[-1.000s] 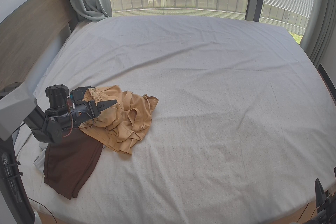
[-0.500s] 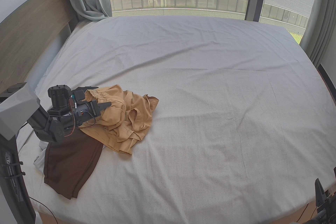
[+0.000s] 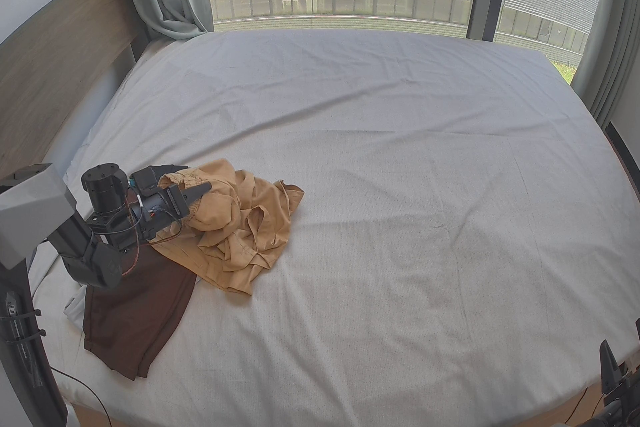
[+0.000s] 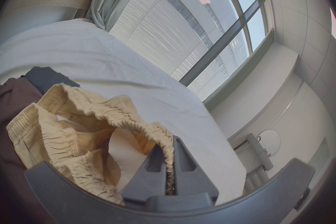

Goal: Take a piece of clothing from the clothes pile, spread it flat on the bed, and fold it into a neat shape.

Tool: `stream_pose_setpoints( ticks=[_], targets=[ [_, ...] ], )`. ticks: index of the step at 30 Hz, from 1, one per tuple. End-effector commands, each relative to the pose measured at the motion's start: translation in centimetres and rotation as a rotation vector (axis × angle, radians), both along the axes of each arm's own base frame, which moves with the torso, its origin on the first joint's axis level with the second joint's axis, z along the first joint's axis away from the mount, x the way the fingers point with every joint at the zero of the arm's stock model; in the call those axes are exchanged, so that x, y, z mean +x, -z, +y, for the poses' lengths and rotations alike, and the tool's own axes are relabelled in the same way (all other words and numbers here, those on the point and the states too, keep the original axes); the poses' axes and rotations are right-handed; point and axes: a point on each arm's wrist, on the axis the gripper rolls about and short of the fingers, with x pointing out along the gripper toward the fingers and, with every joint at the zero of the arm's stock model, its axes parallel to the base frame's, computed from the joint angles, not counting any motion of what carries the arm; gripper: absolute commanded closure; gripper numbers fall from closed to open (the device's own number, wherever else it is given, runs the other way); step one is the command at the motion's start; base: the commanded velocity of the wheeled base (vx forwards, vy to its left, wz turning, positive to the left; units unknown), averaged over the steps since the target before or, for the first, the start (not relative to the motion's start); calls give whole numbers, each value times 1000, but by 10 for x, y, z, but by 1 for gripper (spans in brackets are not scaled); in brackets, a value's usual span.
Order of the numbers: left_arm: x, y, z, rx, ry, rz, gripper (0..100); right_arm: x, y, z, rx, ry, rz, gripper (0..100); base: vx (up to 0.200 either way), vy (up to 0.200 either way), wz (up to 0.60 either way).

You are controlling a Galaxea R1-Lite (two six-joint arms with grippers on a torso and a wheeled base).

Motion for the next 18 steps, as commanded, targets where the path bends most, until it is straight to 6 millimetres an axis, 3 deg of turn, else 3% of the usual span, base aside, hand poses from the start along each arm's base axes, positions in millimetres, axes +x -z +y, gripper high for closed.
stream_pose_setpoints(
  ticks=[1, 9, 18],
  targets=[
    [-21, -28, -7, -23, 25, -48, 100, 0, 5, 0, 0, 0, 0, 0, 0, 0, 0],
    [-39, -59, -4, -109, 83, -82, 100, 0, 5, 0, 0, 0, 0, 0, 0, 0, 0],
    [-51, -60, 2, -137, 110, -106, 100, 0, 5, 0, 0, 0, 0, 0, 0, 0, 0]
  ],
)
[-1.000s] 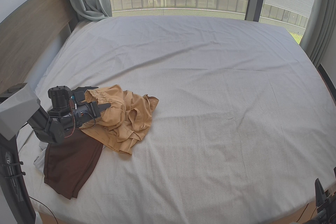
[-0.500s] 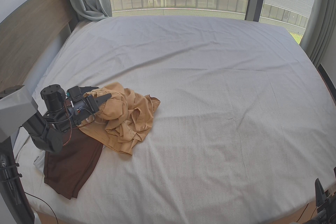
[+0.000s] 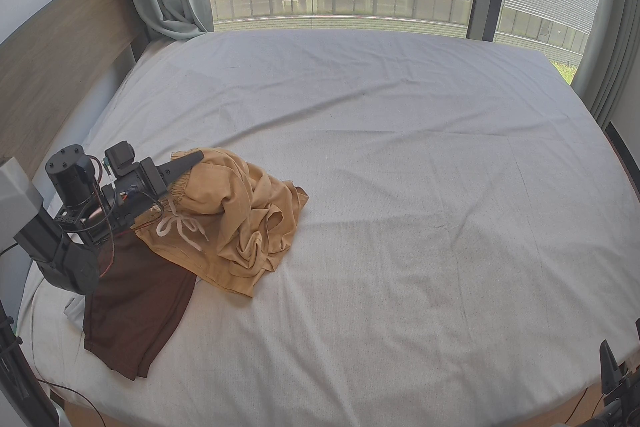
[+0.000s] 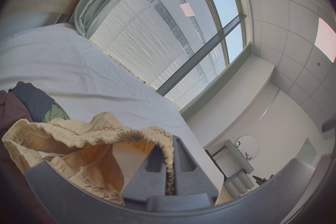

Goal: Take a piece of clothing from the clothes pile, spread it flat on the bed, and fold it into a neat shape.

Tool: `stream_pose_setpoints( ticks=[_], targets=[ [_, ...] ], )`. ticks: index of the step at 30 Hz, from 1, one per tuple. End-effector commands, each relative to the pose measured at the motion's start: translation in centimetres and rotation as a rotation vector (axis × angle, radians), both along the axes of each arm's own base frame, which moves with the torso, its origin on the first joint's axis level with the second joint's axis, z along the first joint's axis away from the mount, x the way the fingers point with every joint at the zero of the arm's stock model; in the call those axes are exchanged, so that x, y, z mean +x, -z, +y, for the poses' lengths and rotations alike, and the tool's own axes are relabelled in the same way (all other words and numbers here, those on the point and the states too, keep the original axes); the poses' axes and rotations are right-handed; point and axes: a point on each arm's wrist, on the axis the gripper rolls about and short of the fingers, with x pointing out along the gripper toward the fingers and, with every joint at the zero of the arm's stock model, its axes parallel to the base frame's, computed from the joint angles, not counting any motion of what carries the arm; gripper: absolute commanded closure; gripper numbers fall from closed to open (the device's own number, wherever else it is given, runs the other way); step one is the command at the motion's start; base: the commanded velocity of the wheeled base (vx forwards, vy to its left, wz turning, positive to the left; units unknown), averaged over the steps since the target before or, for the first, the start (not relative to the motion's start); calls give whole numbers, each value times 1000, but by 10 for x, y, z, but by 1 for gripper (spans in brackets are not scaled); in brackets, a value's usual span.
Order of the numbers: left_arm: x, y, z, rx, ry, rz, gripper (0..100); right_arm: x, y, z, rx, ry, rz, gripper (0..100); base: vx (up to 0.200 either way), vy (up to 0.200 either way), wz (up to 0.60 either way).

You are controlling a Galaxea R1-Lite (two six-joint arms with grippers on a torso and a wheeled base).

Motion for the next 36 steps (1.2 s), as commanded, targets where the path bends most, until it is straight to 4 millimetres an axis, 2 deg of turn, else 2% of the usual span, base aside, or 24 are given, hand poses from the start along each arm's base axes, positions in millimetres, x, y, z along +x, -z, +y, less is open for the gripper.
stream_pose_setpoints(
  ticks=[1, 8, 15, 20, 26, 36],
  targets=[
    [-8, -2, 3, -17, -2, 14, 100, 0, 5, 0, 0, 1, 0, 0, 0, 0, 0],
    [-13, -4, 3, -36, -5, -39, 100, 0, 5, 0, 0, 1, 0, 0, 0, 0, 0],
    [-20, -4, -3, -90, 20, 24, 100, 0, 5, 0, 2, 1, 0, 0, 0, 0, 0],
    [-21, -6, -20, -158, 37, 70, 100, 0, 5, 0, 3, 1, 0, 0, 0, 0, 0],
    [-21, -36, -58, -406, -26, 107, 100, 0, 5, 0, 3, 1, 0, 0, 0, 0, 0],
    [-25, -40, -70, -444, 1, 151, 100, 0, 5, 0, 3, 1, 0, 0, 0, 0, 0]
  ],
)
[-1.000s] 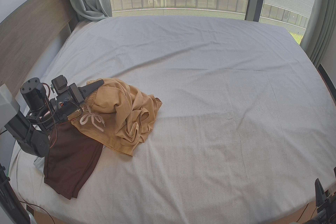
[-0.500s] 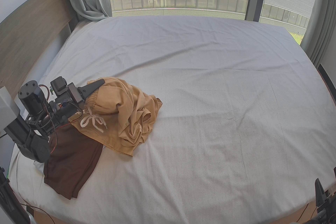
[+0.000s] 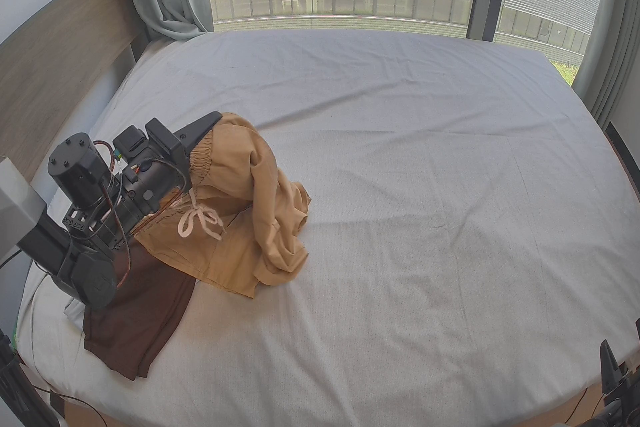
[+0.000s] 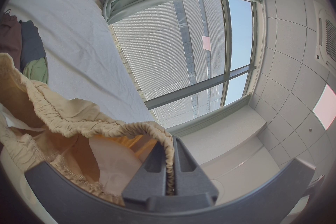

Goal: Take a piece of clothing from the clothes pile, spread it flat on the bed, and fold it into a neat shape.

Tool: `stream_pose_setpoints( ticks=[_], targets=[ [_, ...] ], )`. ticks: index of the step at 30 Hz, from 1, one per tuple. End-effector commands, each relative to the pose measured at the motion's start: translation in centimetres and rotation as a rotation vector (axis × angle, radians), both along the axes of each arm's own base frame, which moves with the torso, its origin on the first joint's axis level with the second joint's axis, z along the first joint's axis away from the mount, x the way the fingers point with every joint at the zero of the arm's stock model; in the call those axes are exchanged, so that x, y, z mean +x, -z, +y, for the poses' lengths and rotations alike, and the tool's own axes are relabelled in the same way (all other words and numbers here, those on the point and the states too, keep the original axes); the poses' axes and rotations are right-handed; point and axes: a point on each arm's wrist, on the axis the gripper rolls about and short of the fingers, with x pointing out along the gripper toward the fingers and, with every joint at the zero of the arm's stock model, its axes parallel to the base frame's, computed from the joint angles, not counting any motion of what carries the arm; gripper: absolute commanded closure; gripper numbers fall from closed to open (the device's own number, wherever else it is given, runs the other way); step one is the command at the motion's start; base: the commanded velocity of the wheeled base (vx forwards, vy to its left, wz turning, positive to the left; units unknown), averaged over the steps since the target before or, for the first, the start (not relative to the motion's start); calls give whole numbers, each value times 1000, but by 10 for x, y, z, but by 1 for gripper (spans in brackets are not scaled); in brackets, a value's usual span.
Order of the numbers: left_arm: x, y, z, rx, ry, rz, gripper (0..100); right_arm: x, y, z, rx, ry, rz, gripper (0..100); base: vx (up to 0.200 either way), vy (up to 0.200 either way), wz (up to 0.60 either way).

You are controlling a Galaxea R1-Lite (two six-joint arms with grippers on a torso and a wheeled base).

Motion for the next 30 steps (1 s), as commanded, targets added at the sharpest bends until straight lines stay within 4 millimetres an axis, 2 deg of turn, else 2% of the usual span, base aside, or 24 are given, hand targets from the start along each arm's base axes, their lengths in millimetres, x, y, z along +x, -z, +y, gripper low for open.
stream_pose_setpoints(
  ticks=[1, 8, 19, 30],
  targets=[
    [-6, -8, -8, -9, 29, -6, 100, 0, 5, 0, 0, -1, 0, 0, 0, 0, 0],
    [-14, -29, -20, -104, 48, 38, 100, 0, 5, 0, 0, -1, 0, 0, 0, 0, 0],
    [-15, -28, -21, -105, 45, 44, 100, 0, 5, 0, 0, -1, 0, 0, 0, 0, 0],
    [-18, -39, -52, -134, 90, 32, 100, 0, 5, 0, -2, -1, 0, 0, 0, 0, 0]
  ],
)
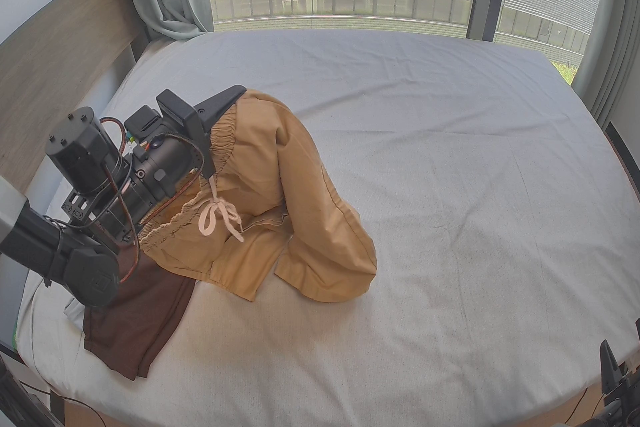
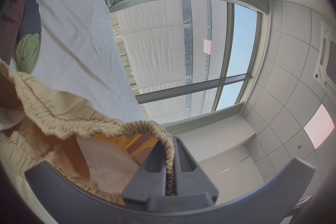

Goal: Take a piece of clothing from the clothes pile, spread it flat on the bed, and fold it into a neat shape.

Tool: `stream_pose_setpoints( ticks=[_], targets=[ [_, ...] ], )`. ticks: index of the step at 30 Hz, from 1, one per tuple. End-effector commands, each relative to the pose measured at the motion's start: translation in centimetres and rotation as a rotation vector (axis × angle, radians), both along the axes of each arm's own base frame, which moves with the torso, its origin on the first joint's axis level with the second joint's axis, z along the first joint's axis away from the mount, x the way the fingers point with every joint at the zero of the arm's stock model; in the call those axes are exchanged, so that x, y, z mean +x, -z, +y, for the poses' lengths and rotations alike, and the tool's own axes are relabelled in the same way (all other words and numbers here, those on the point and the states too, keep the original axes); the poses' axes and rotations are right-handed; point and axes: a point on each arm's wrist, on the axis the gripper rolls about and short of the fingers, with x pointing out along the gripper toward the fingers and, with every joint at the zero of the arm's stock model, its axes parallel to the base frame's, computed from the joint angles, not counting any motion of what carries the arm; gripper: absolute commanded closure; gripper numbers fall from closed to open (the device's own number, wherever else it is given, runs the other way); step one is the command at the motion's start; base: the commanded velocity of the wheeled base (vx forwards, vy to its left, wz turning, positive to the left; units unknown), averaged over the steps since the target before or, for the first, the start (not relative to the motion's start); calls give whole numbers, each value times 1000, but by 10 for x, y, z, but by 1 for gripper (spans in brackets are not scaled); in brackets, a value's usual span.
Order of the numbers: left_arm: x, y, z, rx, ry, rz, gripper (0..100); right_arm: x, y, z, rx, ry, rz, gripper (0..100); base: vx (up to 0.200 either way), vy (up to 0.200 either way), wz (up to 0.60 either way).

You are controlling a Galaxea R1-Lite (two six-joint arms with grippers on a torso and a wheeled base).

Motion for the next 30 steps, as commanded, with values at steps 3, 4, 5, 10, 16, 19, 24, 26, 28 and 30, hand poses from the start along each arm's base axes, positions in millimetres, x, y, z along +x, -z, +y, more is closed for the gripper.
stream_pose_setpoints(
  ticks=[3, 4, 5, 10, 16, 19, 24, 26, 28, 30],
  targets=[
    [-2, -12, -21, -18, 38, -6, 100, 0, 5, 0, 0, 0, 0, 0, 0, 0, 0],
    [-4, -14, -24, -19, 45, -7, 100, 0, 5, 0, 0, 0, 0, 0, 0, 0, 0],
    [-6, -15, -30, -25, 59, 3, 100, 0, 5, 0, 0, 0, 0, 0, 0, 0, 0],
    [-13, -24, -55, -39, 101, 22, 100, 0, 5, 0, 0, 0, 0, 0, 0, 0, 0],
    [-13, -27, -74, -24, 137, 55, 100, 0, 5, 0, 0, 0, 0, 0, 0, 0, 0],
    [-15, -28, -79, -23, 150, 57, 100, 0, 5, 0, 0, 0, 0, 0, 0, 0, 0],
    [-16, -19, -97, -2, 198, 85, 100, 0, 5, 0, 0, 0, 0, 0, 0, 0, 0],
    [-17, -16, -106, 2, 216, 90, 100, 0, 5, 0, 0, 0, 0, 0, 0, 0, 0],
    [-18, -16, -114, 2, 239, 85, 100, 0, 5, 0, 0, 0, 0, 0, 0, 0, 0],
    [-21, -16, -122, -1, 261, 82, 100, 0, 5, 0, 0, 0, 0, 0, 0, 0, 0]
  ],
)
